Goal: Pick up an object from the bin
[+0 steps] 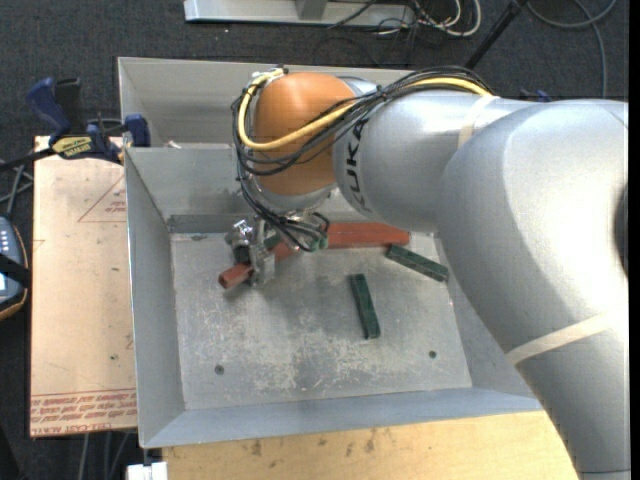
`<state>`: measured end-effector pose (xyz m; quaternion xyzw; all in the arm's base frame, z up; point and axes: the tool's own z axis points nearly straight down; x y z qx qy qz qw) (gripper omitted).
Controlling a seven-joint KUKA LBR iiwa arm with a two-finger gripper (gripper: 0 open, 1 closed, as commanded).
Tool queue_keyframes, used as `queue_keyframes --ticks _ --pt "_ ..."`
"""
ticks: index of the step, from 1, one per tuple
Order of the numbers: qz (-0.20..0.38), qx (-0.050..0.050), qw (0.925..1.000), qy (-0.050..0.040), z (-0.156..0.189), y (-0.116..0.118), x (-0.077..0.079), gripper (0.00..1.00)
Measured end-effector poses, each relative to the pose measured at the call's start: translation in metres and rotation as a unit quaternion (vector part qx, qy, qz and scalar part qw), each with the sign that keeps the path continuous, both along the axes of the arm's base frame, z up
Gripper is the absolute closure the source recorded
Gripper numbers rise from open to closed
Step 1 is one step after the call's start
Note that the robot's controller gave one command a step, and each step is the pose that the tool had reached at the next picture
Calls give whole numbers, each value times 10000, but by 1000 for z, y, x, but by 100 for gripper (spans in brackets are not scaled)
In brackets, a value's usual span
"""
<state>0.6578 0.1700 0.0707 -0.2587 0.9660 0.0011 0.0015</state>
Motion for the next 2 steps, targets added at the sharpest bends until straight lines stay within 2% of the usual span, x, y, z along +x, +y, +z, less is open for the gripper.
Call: queue_keyframes --ticks 1,2 --pt "-70 -6 10000 37 48 -3 -9 100" --pt "-145 18 9999 -74 70 1 -1 100"
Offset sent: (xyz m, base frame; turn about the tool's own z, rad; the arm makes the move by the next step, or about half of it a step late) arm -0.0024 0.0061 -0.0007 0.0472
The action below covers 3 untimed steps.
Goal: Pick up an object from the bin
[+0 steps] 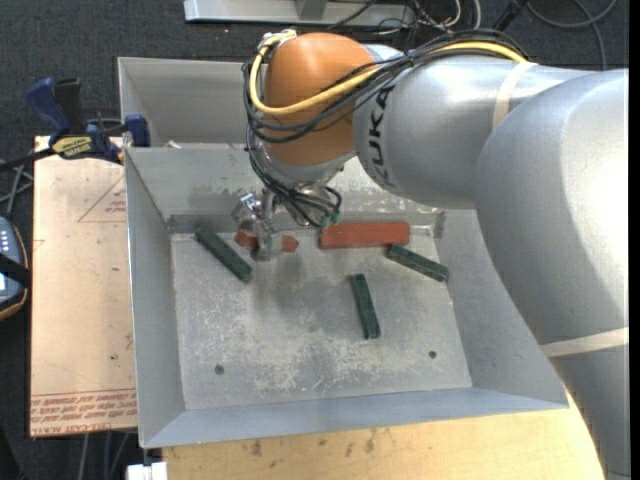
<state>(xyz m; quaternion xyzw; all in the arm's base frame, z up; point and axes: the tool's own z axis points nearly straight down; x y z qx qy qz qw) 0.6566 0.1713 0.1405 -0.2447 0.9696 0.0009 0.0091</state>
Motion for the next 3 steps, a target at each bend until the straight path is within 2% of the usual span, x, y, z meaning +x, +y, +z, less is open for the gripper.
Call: queue_keyframes --ticks 1,2,3 --pt "-43 -30 9999 125 26 -5 -15 100" --pt "123 -6 9999 -2 19 -1 -4 100" --pt "173 -37 9997 145 29 -5 -22 100"
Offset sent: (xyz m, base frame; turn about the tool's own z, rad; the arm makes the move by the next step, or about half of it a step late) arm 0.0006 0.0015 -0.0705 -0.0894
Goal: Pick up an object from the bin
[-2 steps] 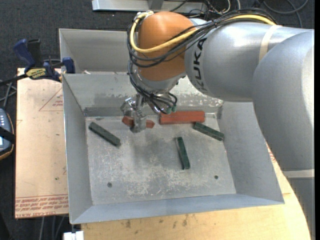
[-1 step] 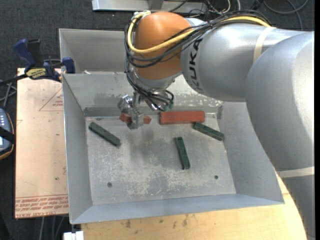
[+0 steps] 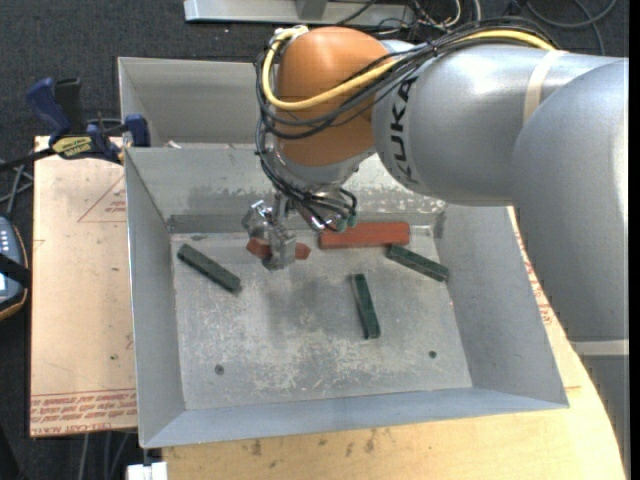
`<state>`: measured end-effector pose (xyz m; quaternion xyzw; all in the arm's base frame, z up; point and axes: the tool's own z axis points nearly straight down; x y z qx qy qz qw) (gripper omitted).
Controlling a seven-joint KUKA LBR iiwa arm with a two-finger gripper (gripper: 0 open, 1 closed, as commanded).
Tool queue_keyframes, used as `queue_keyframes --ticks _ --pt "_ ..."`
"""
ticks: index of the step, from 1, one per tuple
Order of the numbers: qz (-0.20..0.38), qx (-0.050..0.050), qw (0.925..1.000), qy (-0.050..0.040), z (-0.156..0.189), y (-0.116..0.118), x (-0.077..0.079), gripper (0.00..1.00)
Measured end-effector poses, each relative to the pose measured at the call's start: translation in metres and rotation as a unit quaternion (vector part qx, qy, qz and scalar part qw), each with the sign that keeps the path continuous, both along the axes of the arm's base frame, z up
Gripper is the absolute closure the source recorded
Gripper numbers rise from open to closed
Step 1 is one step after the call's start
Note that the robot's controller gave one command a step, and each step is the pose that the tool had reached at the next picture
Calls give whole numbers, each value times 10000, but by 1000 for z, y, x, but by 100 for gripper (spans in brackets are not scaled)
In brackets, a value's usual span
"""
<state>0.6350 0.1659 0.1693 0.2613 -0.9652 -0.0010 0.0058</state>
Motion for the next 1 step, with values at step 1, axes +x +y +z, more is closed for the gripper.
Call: queue_keyframes --ticks 1 --pt "6 20 10000 -92 58 0 3 100"
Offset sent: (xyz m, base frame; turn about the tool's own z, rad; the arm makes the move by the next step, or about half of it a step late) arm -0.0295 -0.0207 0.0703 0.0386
